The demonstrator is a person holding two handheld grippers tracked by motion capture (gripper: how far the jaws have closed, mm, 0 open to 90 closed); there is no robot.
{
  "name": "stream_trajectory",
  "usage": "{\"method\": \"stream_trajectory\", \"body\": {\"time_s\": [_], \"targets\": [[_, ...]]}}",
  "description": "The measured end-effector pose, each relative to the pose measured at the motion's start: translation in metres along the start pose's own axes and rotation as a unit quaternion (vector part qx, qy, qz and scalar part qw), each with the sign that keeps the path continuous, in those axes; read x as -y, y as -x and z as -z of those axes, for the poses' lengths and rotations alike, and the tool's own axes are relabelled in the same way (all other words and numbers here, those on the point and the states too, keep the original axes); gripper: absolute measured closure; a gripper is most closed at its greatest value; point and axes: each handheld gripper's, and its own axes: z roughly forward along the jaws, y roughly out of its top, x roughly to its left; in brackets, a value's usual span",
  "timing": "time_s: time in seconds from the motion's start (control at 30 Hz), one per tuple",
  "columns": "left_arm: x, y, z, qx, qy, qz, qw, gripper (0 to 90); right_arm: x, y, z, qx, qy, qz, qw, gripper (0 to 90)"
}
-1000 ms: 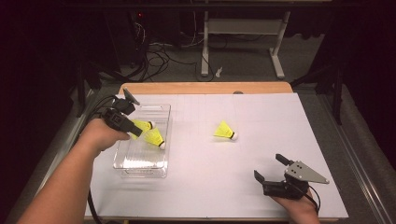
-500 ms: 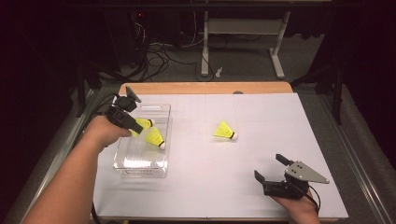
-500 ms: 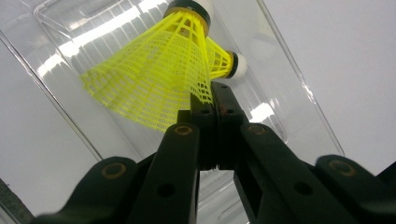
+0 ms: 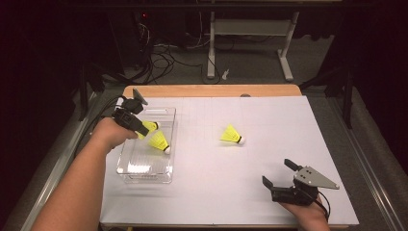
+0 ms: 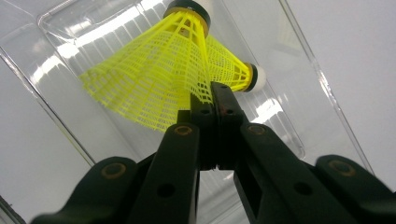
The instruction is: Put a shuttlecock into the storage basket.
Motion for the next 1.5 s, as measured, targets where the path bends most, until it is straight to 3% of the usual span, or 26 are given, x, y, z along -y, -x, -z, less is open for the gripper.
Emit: {"method": "stream_trajectory", "body": {"time_s": [0.3, 0.87, 1.17, 1.5], "targets": [[0.004, -0.011, -0.006, -0.003, -0.001, 0.005, 1.0000, 89.3, 0.000, 0.000, 0.000, 0.001, 0.000, 0.000, 1.0000, 3.3], [0.005, -0.016, -0.010, -0.005, -0.004, 0.003, 1.0000, 89.3, 0.001, 0.000, 0.000, 0.001, -0.002, 0.000, 1.0000, 3.3], [0.009, -0.019, -0.021, -0.001, -0.006, 0.008, 0.9999, 89.1, 0.001, -0.001, -0.001, 0.001, -0.003, 0.000, 1.0000, 3.4], [0.011, -0.020, -0.029, -0.011, -0.009, -0.002, 0.9999, 89.2, 0.001, 0.000, -0.002, 0.001, -0.005, 0.002, 1.0000, 3.6]]}}
